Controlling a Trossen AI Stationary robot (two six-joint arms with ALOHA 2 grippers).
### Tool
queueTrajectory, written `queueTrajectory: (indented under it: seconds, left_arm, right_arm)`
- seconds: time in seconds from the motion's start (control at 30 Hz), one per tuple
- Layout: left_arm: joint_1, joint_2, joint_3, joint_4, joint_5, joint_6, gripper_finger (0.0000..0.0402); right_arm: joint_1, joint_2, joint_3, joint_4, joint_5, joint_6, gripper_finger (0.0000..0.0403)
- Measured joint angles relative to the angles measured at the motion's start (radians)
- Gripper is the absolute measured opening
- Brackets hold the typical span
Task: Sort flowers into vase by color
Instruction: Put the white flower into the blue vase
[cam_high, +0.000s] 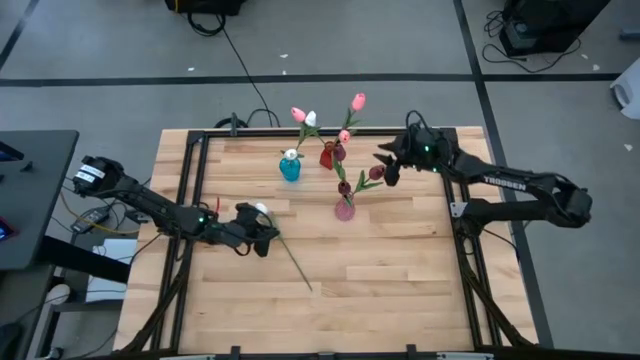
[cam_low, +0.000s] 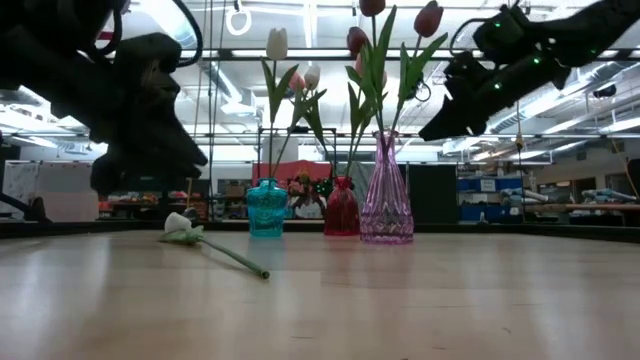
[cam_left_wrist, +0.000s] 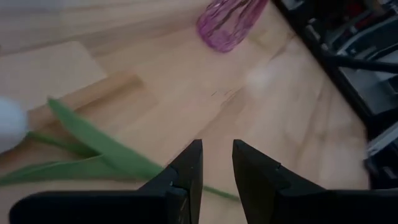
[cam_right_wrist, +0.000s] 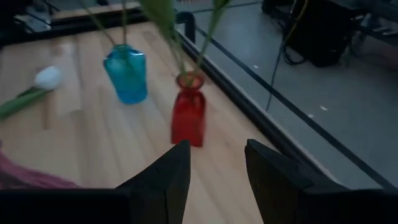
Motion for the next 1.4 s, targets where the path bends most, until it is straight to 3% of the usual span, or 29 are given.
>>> queueTrajectory:
  seconds: [0.23,0.37,0.57,0.73,0.93,1.4]
  left_arm:
    - [0.003,0.0,0.0,0.075,-0.049,0.125,0.0092]
    - [0.003,0.006,0.0,0.105,-0.065,0.016,0.0092]
    - [0.0,0.122,0.103,0.101,0.036,-0.092,0.008]
    - [0.0,0.233,0.221,-0.051,0.056,-0.108,0.0054]
    - [-0.004,0.331,0.321,-0.315,0.086,-0.318,0.0041]
    - [0.003,0.416,0.36,-0.398,0.133,-0.567,0.0115]
  right_arm:
    - [0.079,-0.029,-0.121,0.168,0.0,0.032,0.0164]
    - [0.102,-0.029,-0.124,0.198,0.0,0.032,0.0164]
    - [0.121,-0.023,-0.124,0.245,0.0,0.021,0.0164]
    - [0.122,-0.026,-0.124,0.251,0.0,0.003,0.0164]
    - [0.122,-0.029,-0.124,0.243,0.0,-0.011,0.0164]
    - [0.121,-0.031,-0.124,0.258,0.0,-0.057,0.0164]
